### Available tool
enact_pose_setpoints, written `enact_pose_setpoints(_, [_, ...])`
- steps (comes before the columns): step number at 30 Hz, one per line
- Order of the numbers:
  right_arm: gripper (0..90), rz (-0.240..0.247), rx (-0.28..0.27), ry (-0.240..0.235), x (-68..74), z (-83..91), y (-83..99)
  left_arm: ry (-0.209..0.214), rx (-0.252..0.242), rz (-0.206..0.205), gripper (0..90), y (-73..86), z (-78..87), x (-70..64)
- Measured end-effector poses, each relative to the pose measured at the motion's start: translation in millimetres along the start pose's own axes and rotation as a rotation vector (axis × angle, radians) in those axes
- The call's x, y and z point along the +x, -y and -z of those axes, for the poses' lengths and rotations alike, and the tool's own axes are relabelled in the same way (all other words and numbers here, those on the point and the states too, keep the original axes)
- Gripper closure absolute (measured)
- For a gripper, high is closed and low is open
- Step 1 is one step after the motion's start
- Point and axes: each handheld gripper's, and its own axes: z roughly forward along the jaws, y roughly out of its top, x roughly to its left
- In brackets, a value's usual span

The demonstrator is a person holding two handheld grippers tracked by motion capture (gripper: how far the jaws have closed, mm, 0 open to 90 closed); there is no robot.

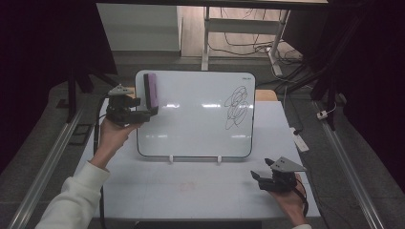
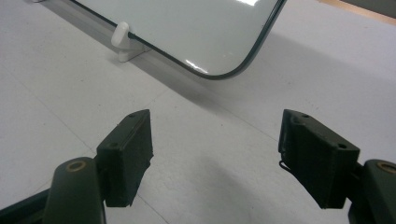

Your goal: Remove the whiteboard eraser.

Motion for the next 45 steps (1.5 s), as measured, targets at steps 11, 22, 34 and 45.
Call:
enact_pose_setpoints(11, [25.5, 0.003, 0.02, 0.0, 0.2, -2.5, 1.6, -0.041, -0.038, 0.022, 31.2, -24.1, -12.9, 11.6])
enact_pose_setpoints(22, [25.8, 0.0, 0.028, 0.002, -1.1, -3.3, 3.3, -0.082, -0.054, 0.031, 39.6, -43.4, -20.5, 18.4])
enact_pose_setpoints(34, [26.0, 0.01, 0.038, 0.007, 0.8, -4.1, 3.5, -0.096, -0.055, 0.066, 54.1, -47.8, -24.2, 17.9])
enact_pose_setpoints(45, [26.7, 0.035, 0.015, 0.023, 3.9, -0.3, 1.4, -0.107, -0.061, 0.027, 59.6, -47.6, -5.0, 5.4])
